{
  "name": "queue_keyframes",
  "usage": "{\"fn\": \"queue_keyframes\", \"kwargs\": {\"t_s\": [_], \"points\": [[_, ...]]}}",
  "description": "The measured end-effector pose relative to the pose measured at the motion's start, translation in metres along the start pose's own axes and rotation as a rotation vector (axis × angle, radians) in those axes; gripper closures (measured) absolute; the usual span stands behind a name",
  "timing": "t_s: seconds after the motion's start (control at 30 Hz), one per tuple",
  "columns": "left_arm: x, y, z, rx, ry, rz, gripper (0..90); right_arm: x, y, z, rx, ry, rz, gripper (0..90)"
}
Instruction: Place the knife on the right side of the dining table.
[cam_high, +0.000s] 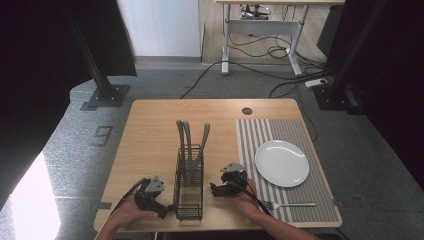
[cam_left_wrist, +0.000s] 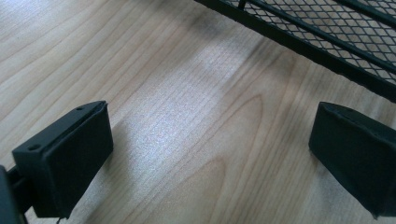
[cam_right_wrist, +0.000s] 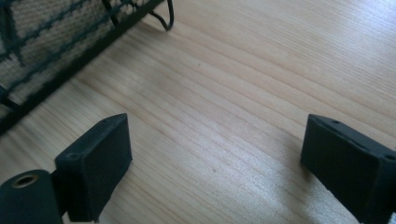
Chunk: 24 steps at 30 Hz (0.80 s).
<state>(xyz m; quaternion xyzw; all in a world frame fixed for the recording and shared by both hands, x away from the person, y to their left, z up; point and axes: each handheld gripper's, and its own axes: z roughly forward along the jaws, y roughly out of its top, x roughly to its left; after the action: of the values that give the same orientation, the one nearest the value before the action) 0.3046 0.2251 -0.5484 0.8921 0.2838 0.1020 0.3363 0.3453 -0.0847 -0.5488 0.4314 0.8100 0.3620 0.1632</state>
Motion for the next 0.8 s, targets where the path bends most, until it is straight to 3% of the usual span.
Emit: {"fn": "queue_keyframes", "kwargs": {"t_s": [0.2,0.47,0.8], "points": [[0.0,0.0,0.0,0.0,0.0,0.0,0.0,-0.001,0.011,-0.015,-0.061,0.022,0.034,10.1],[0.0,0.0,0.0,0.0,0.0,0.0,0.0,-0.004,0.025,-0.04,-0.144,0.087,0.087,12.5],[0.0,0.0,0.0,0.0,-0.001,0.0,0.0,-0.014,0.041,-0.063,-0.219,0.111,0.104,13.2]]}}
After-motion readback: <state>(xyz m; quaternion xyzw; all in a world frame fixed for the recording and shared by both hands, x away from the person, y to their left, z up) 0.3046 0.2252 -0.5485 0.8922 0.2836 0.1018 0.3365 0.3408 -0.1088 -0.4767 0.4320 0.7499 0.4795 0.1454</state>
